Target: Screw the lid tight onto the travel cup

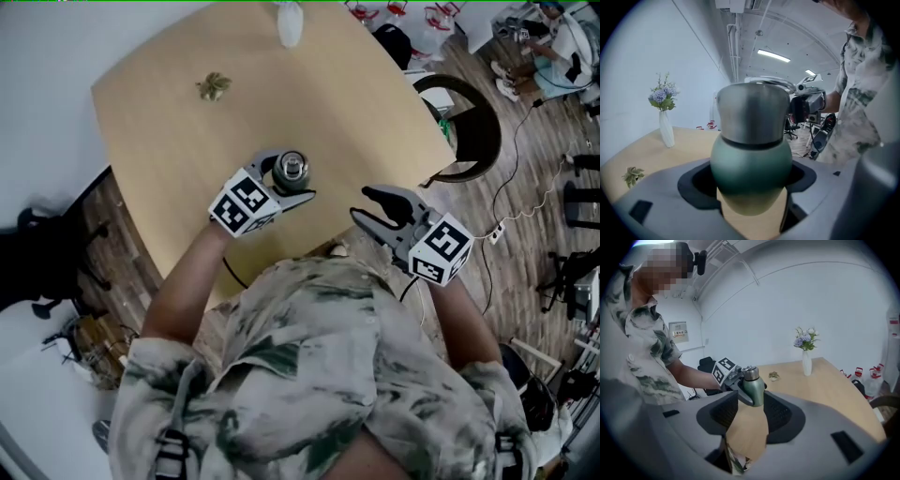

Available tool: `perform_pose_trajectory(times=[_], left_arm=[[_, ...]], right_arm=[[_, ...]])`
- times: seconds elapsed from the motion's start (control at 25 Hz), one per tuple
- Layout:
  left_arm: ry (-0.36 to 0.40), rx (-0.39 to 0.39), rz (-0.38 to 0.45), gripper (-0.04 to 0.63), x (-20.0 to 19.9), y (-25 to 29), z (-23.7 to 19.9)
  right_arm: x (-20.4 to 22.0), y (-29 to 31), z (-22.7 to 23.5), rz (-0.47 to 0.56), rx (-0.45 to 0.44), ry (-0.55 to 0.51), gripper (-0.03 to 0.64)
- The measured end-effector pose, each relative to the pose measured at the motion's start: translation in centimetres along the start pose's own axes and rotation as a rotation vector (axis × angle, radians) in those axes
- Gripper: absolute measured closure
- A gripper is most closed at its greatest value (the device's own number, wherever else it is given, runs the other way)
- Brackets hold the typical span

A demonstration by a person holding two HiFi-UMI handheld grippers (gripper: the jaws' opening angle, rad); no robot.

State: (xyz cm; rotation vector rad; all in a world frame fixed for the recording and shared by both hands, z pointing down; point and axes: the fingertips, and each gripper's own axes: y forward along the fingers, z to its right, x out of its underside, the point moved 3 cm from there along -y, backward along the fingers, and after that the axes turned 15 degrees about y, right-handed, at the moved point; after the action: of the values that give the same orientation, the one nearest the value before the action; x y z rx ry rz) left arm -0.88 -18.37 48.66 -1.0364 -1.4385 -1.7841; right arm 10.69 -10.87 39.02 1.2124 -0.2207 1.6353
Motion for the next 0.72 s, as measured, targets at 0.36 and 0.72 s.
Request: perform_pose_trajectory(times=[0.36,0.72], left_arm=[[-0.040,-0.094,-0.030,0.212,2.7,1.2,-3.0],[-0.068,-0.136,-0.047,0.212,5.5,3.0,-5.6]], right_arm=[[2.5,-1.0,-0.7,0.019,0.116,0.078,0.489],[3.4,-0.5,-0.7,0.022,0.194,0.122,0.535]])
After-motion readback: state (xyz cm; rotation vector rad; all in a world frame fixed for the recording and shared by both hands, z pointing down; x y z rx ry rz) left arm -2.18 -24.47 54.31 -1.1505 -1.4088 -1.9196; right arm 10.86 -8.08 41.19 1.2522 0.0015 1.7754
